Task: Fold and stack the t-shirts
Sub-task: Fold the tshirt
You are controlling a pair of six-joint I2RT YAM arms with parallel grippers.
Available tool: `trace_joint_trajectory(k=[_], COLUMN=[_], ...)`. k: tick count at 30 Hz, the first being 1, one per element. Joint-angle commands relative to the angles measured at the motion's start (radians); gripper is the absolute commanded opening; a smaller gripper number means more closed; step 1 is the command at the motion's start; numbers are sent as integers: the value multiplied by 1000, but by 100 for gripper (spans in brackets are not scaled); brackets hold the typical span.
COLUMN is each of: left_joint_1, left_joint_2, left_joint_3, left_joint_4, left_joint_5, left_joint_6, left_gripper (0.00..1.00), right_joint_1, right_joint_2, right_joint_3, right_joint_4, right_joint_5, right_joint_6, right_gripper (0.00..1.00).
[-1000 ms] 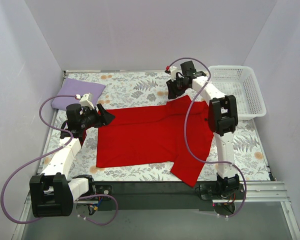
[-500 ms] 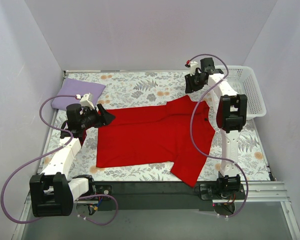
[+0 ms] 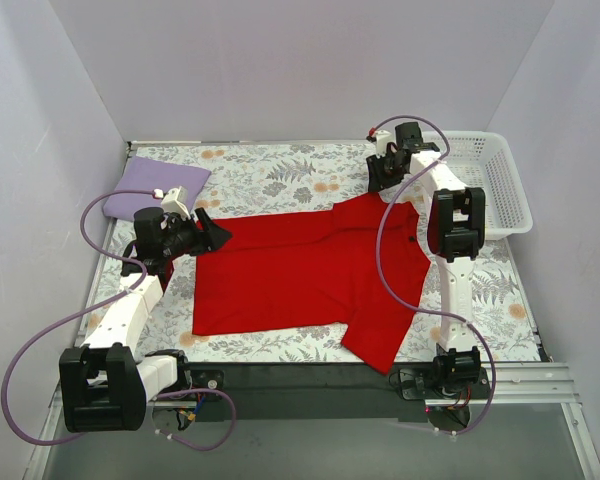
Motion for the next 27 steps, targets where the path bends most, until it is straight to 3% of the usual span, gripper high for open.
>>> trace_joint_trajectory(k=[1, 7, 13, 27], left_joint_1=[-4, -5, -5, -10], left_joint_2=[0, -5, -8, -13], left_joint_3=[14, 14, 13, 11], left_joint_4=[-2, -2, -2, -1], left_joint_5=[16, 16, 17, 34], left_joint_6=[16, 16, 16, 13], left_gripper=[56, 56, 56, 56], right_joint_1=[-4, -11, -17, -44], right_joint_2=[0, -40, -72, -239], right_joint_3=[6, -32, -50, -208], right_joint_4=[5, 6, 8, 11], right_joint_5=[-22, -64, -70, -140], right_joint_6=[-1, -2, -4, -36], right_gripper=[43, 26, 1, 1])
